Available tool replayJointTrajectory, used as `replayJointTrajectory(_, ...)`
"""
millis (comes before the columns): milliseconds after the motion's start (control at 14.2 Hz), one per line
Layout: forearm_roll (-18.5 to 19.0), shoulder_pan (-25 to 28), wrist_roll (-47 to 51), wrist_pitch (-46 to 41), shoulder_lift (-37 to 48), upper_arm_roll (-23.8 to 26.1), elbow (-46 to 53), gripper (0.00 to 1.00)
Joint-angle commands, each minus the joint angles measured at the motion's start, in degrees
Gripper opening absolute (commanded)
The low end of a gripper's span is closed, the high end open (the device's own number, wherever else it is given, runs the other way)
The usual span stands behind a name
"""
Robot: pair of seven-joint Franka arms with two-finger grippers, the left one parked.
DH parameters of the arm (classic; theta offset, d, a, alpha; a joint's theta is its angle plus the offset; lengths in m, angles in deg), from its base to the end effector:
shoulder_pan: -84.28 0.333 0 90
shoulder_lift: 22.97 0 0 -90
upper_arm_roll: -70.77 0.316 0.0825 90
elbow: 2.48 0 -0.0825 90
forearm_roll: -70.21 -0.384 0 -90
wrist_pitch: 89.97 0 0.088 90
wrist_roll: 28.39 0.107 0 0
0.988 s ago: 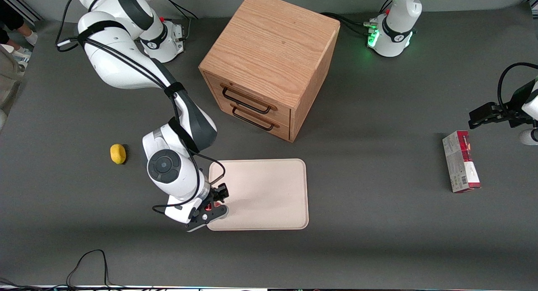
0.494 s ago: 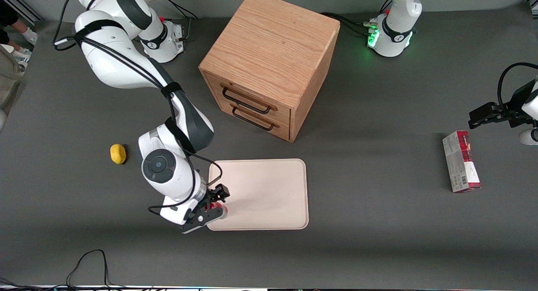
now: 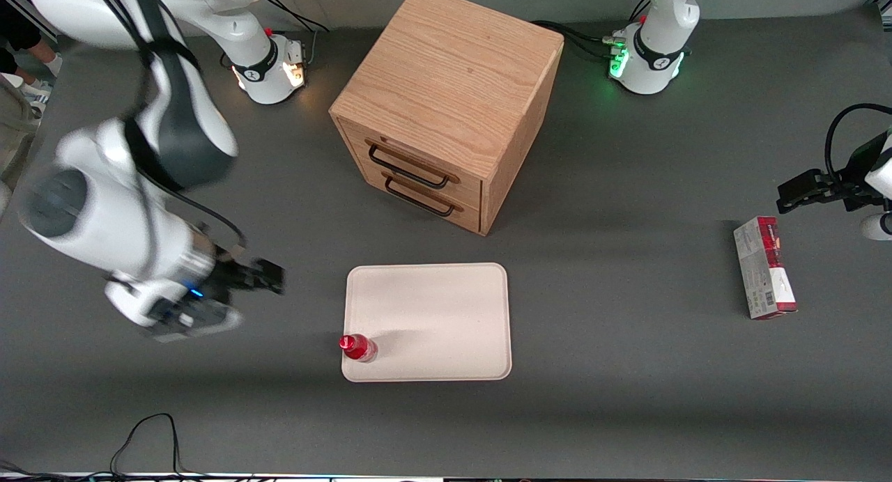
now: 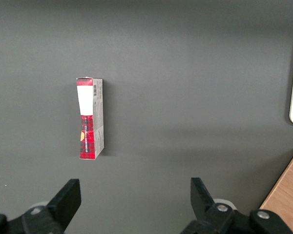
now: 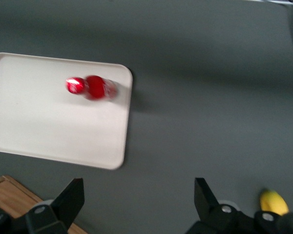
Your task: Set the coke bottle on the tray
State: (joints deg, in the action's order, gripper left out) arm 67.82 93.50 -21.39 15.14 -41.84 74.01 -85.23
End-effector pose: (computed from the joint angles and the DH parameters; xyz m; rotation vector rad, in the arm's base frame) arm 0.6520 0.1421 0.5078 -3.0697 -0.1260 -0.0777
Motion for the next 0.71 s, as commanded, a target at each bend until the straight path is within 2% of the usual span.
replayJointTrajectory(0, -2.1, 0.1, 0.6, 2.0, 21.1, -6.0, -24.6, 1.00)
replayJointTrajectory(212, -1.1, 0.1, 0.1, 0.4, 31.1, -9.9, -32.8, 1.00)
replayJointTrajectory(353, 0.5, 0.1, -2.4, -3.5, 31.5, -11.1, -31.2, 1.00)
replayJointTrajectory(635, 0.6, 0.0, -2.1, -4.7, 27.8, -11.9, -26.1, 1.00)
